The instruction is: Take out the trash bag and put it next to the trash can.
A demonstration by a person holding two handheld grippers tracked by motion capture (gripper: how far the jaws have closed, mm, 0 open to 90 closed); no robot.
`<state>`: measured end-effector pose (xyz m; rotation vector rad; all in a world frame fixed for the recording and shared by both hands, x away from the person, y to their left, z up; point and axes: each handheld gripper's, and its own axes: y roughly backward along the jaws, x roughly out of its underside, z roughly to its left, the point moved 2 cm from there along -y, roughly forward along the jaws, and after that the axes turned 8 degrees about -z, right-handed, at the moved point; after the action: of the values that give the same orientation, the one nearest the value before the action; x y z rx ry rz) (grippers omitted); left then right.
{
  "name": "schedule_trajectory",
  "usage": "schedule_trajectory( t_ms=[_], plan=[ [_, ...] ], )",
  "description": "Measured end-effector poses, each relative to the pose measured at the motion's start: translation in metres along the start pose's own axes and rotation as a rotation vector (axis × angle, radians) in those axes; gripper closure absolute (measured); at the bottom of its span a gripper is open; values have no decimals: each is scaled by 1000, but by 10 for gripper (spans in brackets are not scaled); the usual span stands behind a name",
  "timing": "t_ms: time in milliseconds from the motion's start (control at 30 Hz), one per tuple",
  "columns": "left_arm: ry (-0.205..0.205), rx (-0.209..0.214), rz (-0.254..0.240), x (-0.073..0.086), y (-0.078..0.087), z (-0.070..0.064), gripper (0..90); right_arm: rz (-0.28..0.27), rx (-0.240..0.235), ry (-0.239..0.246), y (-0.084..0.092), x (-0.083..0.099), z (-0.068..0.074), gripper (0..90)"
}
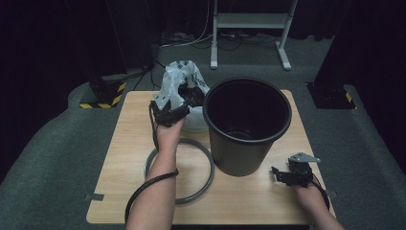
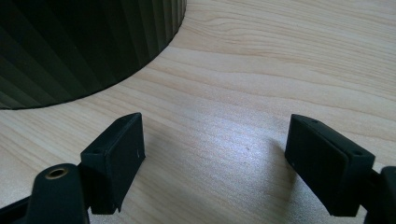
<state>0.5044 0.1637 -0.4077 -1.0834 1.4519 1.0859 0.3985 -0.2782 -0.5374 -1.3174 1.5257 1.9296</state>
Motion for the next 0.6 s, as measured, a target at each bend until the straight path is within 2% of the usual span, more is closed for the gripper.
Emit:
schedule_trajectory(
  t_ms=[233,600],
  plan=[
    [-11,27,30,5,16,7,151,1,-4,1,0,0,0,196],
    [-21,31,77,19,42,23,150,0,-9,4,0,0,1,194]
  ],
)
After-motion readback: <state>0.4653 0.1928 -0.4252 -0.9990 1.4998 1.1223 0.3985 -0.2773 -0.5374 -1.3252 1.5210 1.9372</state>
